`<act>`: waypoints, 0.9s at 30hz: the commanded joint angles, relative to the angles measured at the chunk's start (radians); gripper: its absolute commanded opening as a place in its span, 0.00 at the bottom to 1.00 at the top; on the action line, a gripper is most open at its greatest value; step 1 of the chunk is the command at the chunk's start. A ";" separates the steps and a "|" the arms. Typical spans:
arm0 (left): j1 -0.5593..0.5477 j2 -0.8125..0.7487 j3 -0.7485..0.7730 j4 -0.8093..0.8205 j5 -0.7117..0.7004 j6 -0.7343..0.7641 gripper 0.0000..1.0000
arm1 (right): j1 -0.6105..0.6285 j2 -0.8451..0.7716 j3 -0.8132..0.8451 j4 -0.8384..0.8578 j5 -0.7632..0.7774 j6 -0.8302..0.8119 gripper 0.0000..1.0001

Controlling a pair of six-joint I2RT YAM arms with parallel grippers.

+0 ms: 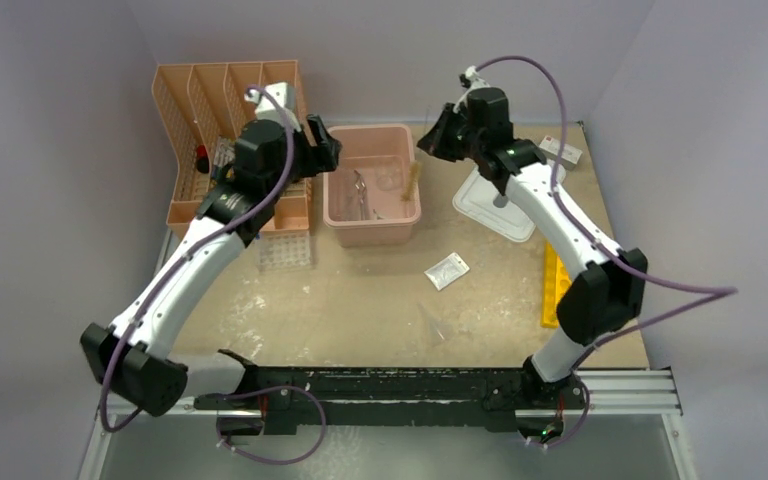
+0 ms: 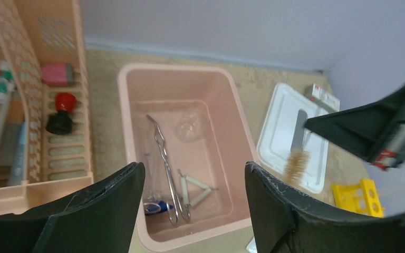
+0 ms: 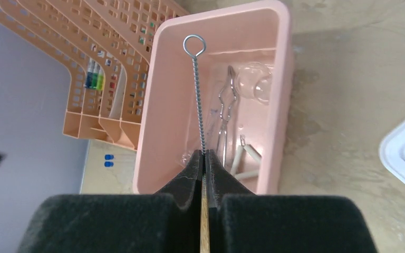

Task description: Organize the chemistry lab equipment

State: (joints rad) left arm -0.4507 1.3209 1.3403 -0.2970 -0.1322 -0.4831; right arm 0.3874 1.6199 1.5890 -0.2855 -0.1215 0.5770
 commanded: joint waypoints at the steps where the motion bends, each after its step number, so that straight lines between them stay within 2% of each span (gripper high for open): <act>1: 0.007 -0.130 0.004 0.003 -0.149 0.042 0.69 | 0.061 0.111 0.126 0.060 0.045 0.032 0.00; 7: 0.007 -0.195 -0.001 -0.085 -0.250 0.030 0.69 | 0.174 0.314 0.327 0.007 0.116 -0.015 0.00; 14: 0.007 -0.303 -0.083 -0.147 -0.315 -0.044 0.69 | 0.234 0.498 0.423 -0.023 0.177 0.017 0.00; 23: 0.007 -0.325 -0.133 -0.149 -0.250 -0.099 0.68 | 0.259 0.657 0.503 -0.020 0.158 0.005 0.03; 27: 0.007 -0.323 -0.142 -0.154 -0.235 -0.095 0.69 | 0.259 0.672 0.488 0.017 0.124 0.046 0.08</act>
State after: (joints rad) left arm -0.4488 1.0077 1.2037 -0.4656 -0.3893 -0.5617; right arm 0.6415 2.3150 2.0399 -0.3088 0.0132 0.5896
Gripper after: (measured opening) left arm 0.685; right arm 0.049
